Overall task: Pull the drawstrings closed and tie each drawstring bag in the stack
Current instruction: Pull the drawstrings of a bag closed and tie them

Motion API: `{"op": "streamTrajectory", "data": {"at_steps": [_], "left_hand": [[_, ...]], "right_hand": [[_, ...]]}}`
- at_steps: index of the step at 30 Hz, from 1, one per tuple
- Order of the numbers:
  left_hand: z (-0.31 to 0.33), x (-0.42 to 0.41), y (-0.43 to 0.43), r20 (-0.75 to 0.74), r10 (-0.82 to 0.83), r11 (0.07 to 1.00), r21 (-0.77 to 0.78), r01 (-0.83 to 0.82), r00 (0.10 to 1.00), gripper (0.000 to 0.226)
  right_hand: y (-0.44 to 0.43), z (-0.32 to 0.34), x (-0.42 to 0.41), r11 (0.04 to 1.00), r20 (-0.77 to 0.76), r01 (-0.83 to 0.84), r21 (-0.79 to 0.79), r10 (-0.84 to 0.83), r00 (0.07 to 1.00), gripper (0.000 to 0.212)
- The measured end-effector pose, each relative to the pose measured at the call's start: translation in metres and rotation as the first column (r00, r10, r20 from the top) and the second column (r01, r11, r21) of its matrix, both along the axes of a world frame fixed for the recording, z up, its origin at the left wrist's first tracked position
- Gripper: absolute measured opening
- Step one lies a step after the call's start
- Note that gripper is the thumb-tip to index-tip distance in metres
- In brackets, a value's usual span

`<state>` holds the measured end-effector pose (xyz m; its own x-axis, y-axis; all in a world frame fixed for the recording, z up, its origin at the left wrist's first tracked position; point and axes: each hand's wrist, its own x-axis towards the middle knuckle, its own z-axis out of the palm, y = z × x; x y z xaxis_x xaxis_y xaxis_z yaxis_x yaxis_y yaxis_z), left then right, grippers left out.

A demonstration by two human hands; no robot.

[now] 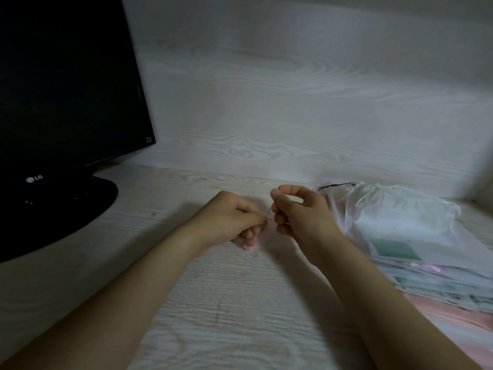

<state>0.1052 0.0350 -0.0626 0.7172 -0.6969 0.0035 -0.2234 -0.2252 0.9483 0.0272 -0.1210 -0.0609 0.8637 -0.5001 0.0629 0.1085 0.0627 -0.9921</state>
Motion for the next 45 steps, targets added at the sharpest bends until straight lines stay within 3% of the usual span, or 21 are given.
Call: {"op": "streamTrajectory", "data": {"at_steps": [6,10,13,16,19,24,28,33,36,39,42,45], "left_hand": [[-0.001,-0.003,0.0,0.001,-0.08,0.995,-0.051,0.08,0.997,0.017],[-0.002,0.0,-0.002,-0.033,-0.022,0.994,-0.108,0.019,0.999,0.021],[-0.002,0.003,0.0,-0.095,-0.018,0.992,-0.126,0.006,0.995,0.025],[-0.004,0.006,-0.001,-0.156,-0.013,0.985,-0.17,-0.014,0.988,0.024],[-0.005,0.007,-0.002,-0.21,-0.036,0.979,-0.205,-0.008,0.977,0.025],[-0.002,0.009,0.001,-0.198,-0.017,0.984,-0.179,-0.019,0.98,0.023],[-0.002,0.014,0.005,-0.18,0.011,0.99,-0.136,-0.036,0.984,0.021],[-0.004,0.014,0.001,-0.198,0.03,0.987,-0.151,-0.061,0.98,0.018],[-0.003,0.013,-0.002,-0.269,0.002,0.981,-0.187,-0.055,0.963,0.016],[-0.005,0.012,-0.004,-0.309,0.0,0.965,-0.248,-0.081,0.951,0.018],[-0.012,0.012,-0.008,-0.277,0.02,0.959,-0.267,-0.097,0.961,0.02],[-0.017,0.012,-0.012,-0.246,0.061,0.958,-0.257,-0.126,0.967,0.027]], "right_hand": [[-0.001,0.004,-0.005,0.999,0.025,0.033,-0.037,-0.032,0.999,0.019],[-0.002,0.006,-0.006,0.998,0.106,-0.036,-0.049,0.041,0.993,0.032],[-0.005,0.005,-0.004,0.968,0.175,-0.01,-0.251,0.056,0.983,0.044],[-0.003,0.0,-0.004,0.833,0.181,0.066,-0.549,0.042,0.983,0.044],[0.004,-0.004,-0.004,0.726,0.128,0.048,-0.686,0.055,0.99,0.035],[0.001,-0.006,-0.003,0.601,0.13,0.063,-0.796,0.069,0.989,0.031],[-0.004,-0.011,0.005,0.381,0.18,0.15,-0.912,0.046,0.982,0.017],[0.002,-0.015,0.008,0.273,0.124,0.103,-0.956,0.063,0.99,0.006],[0.005,-0.012,0.01,0.153,-0.019,-0.024,-0.988,0.038,0.999,0.025],[0.005,-0.007,0.012,0.074,-0.064,-0.066,-0.995,0.03,0.997,0.051],[0.004,-0.005,0.013,-0.026,-0.069,-0.069,-0.997,-0.01,0.998,0.037],[0.004,-0.004,0.011,0.04,-0.076,-0.076,-0.996,-0.008,0.997,0.066]]}}
